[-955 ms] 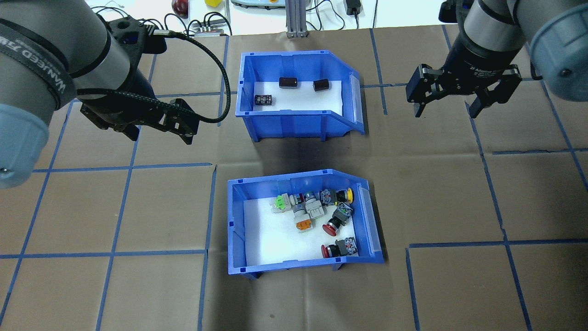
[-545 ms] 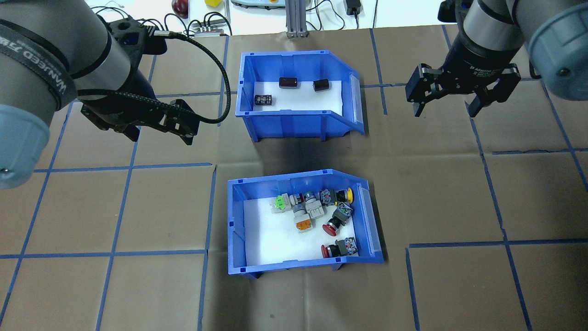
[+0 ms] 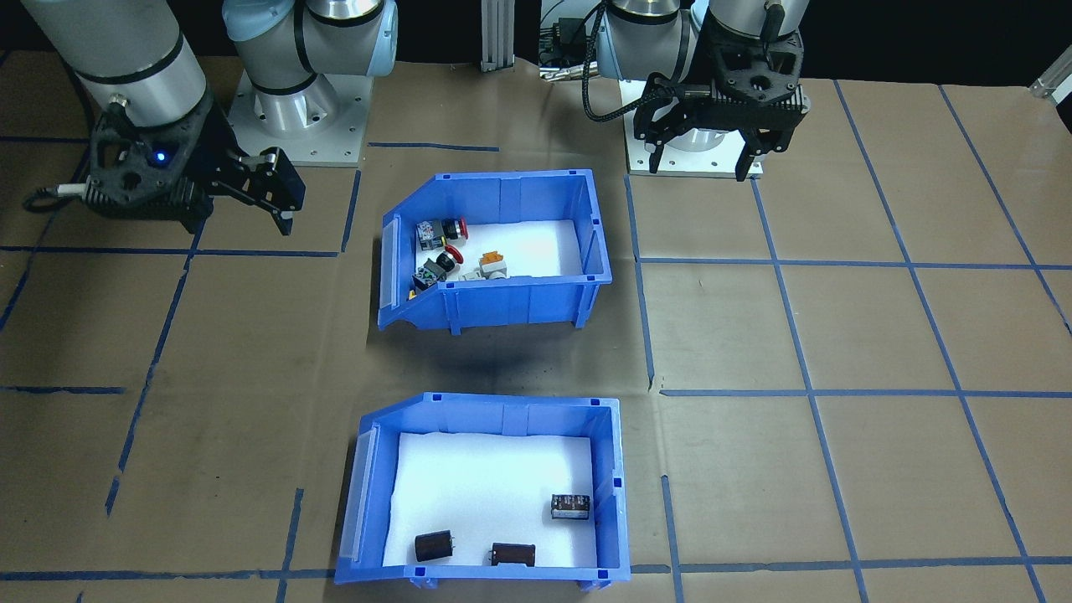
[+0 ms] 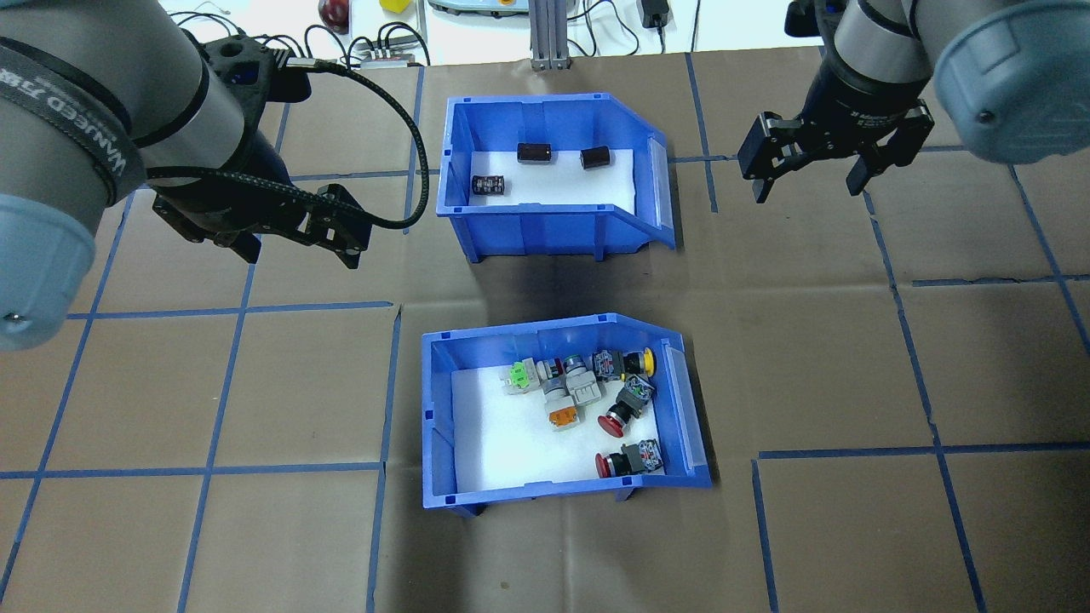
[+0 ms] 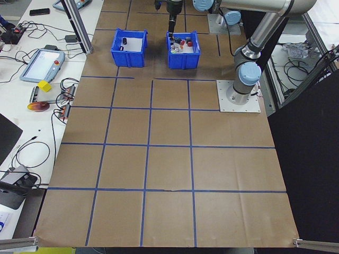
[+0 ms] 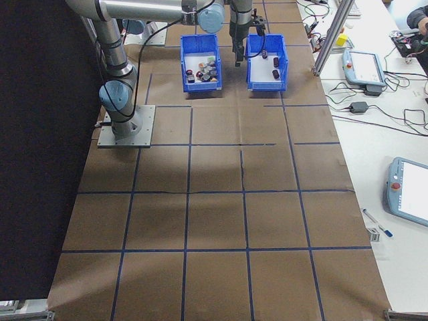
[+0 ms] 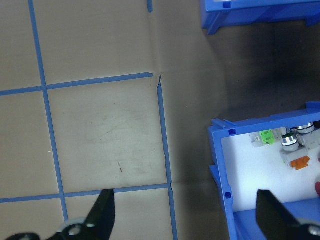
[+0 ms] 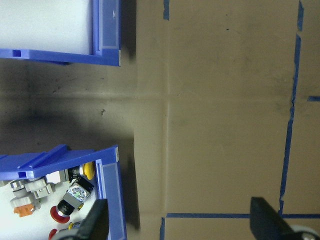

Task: Place button box in front

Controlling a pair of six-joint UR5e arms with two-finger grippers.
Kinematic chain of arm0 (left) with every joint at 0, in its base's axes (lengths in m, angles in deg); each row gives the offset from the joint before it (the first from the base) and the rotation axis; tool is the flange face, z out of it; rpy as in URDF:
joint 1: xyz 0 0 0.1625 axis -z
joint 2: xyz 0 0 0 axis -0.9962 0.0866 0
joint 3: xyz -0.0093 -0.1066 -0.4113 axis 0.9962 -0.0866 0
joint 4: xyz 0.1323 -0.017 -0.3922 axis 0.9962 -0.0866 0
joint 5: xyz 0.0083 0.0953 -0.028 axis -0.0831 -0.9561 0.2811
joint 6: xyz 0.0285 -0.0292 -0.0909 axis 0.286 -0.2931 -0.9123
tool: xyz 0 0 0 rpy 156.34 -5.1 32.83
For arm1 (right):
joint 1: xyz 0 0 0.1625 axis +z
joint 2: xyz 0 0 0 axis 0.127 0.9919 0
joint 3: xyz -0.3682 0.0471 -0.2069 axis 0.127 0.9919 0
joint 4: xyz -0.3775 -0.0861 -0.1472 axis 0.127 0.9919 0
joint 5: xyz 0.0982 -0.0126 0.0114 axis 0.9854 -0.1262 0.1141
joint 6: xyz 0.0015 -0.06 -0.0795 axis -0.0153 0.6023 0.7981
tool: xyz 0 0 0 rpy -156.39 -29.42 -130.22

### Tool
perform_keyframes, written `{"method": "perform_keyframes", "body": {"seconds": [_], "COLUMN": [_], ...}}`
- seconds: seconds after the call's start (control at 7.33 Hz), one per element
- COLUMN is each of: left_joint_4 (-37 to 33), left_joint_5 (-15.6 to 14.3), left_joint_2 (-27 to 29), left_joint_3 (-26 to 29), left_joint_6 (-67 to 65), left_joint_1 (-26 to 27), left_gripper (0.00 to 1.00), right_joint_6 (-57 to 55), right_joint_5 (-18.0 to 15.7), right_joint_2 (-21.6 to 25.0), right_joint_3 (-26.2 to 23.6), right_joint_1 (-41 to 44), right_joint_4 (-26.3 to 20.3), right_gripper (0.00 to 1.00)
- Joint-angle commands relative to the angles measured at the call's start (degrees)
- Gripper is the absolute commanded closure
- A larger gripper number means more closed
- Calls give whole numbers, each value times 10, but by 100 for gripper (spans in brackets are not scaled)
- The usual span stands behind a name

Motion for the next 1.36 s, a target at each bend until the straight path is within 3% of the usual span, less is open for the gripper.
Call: {"method": "perform_keyframes", "body": {"seconds": [0.0,0.27,0.55,0.82,1.09,1.23], "left_joint_4": [0,-3,5,-4,32,113], "left_joint_5": [0,10,53,65,63,62], "left_joint_2": [-2,-31,-87,-100,-93,-91], "left_joint_3": [-2,-48,-138,-170,-233,-272], "left_joint_6": [-124,-290,-510,-699,-936,-995], "left_joint_1": [5,15,27,39,127,174], "left_gripper": [1,1,1,1,1,1], "right_joint_6": [136,216,307,381,473,497], "right_joint_5": [4,-2,-4,-1,4,6], "right_joint_2": [-54,-112,-195,-257,-304,-321], "right_joint_3": [46,88,180,247,306,323], "right_joint_1": [17,57,113,156,182,191], "right_joint_4": [5,10,6,11,11,10], "right_gripper": [0,0,0,0,0,0]}}
